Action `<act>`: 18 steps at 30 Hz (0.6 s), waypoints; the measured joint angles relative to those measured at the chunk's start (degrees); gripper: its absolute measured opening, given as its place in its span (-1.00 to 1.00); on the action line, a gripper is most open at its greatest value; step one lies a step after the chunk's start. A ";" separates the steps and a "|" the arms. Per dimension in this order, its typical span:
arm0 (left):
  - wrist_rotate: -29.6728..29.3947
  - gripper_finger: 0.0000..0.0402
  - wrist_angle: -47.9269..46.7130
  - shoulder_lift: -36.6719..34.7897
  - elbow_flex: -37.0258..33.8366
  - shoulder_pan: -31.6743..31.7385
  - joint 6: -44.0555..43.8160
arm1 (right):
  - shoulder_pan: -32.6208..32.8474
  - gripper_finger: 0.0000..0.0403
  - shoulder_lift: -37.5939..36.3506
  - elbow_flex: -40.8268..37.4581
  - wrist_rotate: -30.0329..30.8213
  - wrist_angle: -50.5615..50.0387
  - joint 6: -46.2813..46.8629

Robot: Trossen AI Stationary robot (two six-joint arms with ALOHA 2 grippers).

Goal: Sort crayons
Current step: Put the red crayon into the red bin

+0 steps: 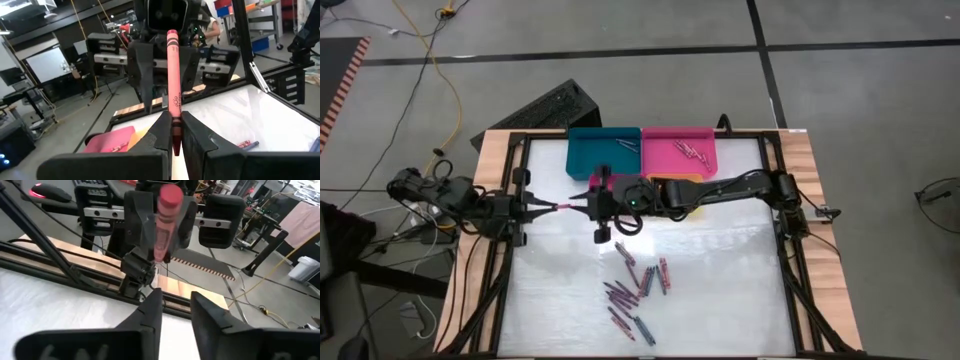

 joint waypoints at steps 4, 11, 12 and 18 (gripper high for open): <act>0.04 -0.96 0.73 0.00 0.02 0.00 0.87 | -0.59 -0.43 0.01 0.00 -0.04 0.16 0.02; 0.05 -0.96 0.61 0.25 0.02 0.00 1.14 | -0.51 -0.18 0.00 0.00 -3.69 2.27 -0.27; 0.07 -0.96 0.56 0.38 0.02 0.00 1.14 | -0.51 -0.16 0.00 0.00 -4.48 2.60 -0.27; 0.04 -0.96 0.57 2.35 0.02 0.00 1.15 | -0.19 -0.13 0.00 0.00 -6.02 4.85 -0.44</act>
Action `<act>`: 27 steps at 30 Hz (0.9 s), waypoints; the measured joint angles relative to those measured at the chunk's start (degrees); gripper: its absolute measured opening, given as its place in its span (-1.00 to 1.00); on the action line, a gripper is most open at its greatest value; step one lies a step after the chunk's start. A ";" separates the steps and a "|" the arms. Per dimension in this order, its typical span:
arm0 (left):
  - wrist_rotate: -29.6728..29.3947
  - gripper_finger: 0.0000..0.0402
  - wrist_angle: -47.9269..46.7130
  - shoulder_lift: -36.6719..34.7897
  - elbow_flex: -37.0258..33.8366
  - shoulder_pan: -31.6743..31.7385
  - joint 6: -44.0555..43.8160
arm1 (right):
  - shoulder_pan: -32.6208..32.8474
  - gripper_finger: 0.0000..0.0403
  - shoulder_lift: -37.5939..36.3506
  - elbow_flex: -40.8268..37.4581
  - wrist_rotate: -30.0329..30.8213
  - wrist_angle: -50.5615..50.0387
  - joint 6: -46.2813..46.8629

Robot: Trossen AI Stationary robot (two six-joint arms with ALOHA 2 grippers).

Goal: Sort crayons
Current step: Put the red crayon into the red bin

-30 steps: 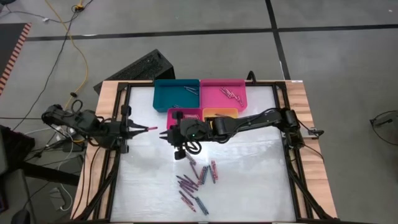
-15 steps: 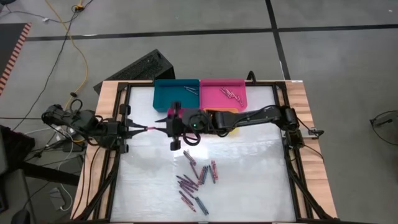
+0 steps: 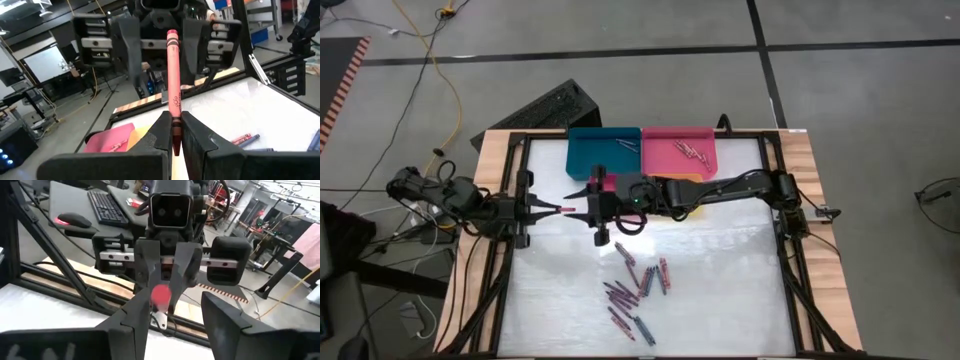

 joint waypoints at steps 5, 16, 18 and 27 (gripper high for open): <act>-0.51 -0.96 0.22 1.79 0.00 0.00 0.91 | 0.24 -0.15 0.00 0.00 0.00 -0.02 0.00; -1.66 -0.96 1.22 1.94 0.00 0.00 1.58 | 0.59 -0.52 0.00 0.00 0.10 -0.13 0.02; -1.68 -0.96 1.24 1.92 0.00 0.00 1.54 | 0.58 -0.62 0.00 0.00 0.22 -0.13 0.02; -1.75 -0.95 0.66 1.89 0.00 0.00 1.17 | 0.60 -0.96 0.00 0.00 0.28 -0.43 0.02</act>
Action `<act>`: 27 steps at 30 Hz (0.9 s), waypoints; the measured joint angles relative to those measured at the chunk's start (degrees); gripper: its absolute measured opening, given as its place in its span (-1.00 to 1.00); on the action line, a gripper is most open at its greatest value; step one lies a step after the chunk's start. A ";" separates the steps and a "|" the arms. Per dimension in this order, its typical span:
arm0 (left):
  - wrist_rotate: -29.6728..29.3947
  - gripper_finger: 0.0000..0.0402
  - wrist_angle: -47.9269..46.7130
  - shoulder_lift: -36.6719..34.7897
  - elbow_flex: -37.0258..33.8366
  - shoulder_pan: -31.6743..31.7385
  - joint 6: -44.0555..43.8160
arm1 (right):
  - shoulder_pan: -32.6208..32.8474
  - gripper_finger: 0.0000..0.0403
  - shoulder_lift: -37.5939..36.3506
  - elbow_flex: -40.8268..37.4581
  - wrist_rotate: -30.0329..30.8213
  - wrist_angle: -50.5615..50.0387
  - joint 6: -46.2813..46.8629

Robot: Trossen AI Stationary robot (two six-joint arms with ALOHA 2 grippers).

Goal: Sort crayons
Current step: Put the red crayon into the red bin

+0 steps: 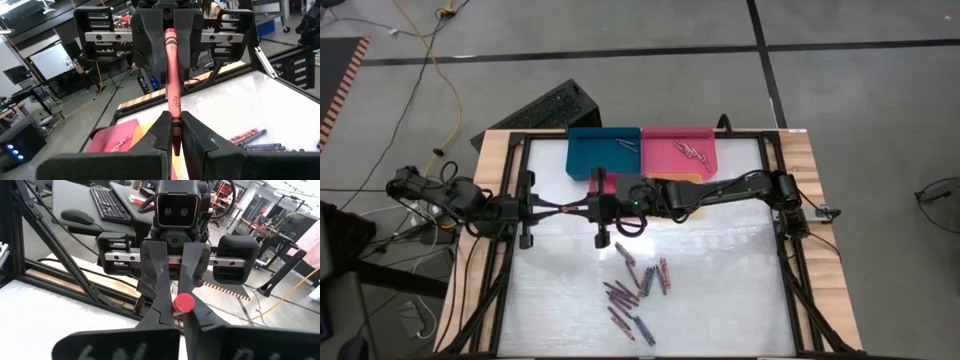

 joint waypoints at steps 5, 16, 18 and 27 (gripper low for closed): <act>0.04 -0.94 -1.76 0.03 0.01 0.00 -1.33 | -0.02 -0.94 0.00 0.00 0.02 -1.60 0.44; -10.40 -0.63 -14.04 0.00 0.02 0.02 -9.64 | -0.08 -0.95 0.02 0.04 5.43 -15.60 2.39; -11.84 -0.58 -16.93 0.04 0.02 0.00 -12.80 | -0.60 -0.95 0.00 0.04 6.92 -19.92 4.03; -12.02 -0.53 -25.14 0.02 0.02 0.00 -23.17 | -6.04 -0.94 0.02 0.04 9.40 -36.71 19.08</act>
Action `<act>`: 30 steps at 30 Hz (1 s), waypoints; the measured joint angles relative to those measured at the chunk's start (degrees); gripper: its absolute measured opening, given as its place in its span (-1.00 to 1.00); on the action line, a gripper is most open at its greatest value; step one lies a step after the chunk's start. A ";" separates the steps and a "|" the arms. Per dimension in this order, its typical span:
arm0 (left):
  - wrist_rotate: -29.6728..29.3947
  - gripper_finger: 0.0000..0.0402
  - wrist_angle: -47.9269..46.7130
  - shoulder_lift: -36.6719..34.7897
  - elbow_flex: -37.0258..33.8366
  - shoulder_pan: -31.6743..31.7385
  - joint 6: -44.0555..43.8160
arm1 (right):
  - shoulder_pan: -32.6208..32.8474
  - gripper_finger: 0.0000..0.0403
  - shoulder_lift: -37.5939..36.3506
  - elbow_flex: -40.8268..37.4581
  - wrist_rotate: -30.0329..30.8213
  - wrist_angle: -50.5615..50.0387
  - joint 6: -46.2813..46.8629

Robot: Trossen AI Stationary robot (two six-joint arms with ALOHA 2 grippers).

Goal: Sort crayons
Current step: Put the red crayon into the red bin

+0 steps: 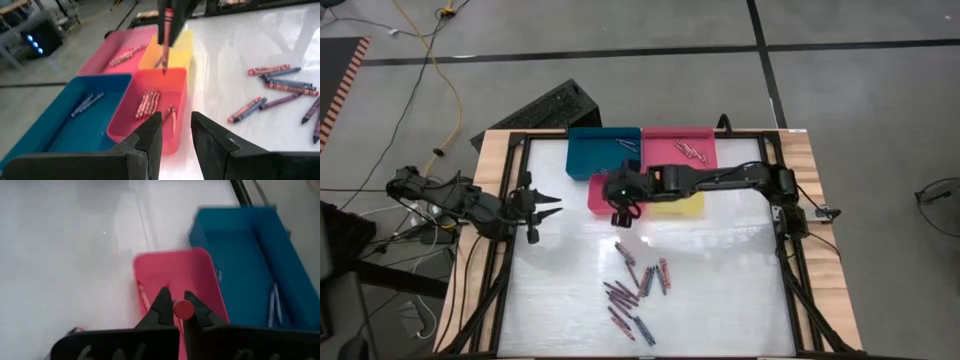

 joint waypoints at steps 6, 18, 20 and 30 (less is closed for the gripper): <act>0.01 -0.53 -0.53 0.26 0.00 0.00 -1.74 | -3.11 -0.94 0.00 0.00 -0.04 -4.52 5.94; 0.06 -0.53 -0.61 0.26 0.00 0.00 -1.73 | -5.85 -0.94 6.33 -0.03 3.17 -6.20 7.40; 0.06 -0.53 -0.63 0.28 0.00 0.00 -1.85 | -5.94 -0.94 7.51 -0.04 4.73 -5.78 7.38; -0.06 -0.53 -0.61 0.76 0.00 0.00 -1.92 | -7.32 -0.94 9.49 -0.02 5.79 -9.09 9.58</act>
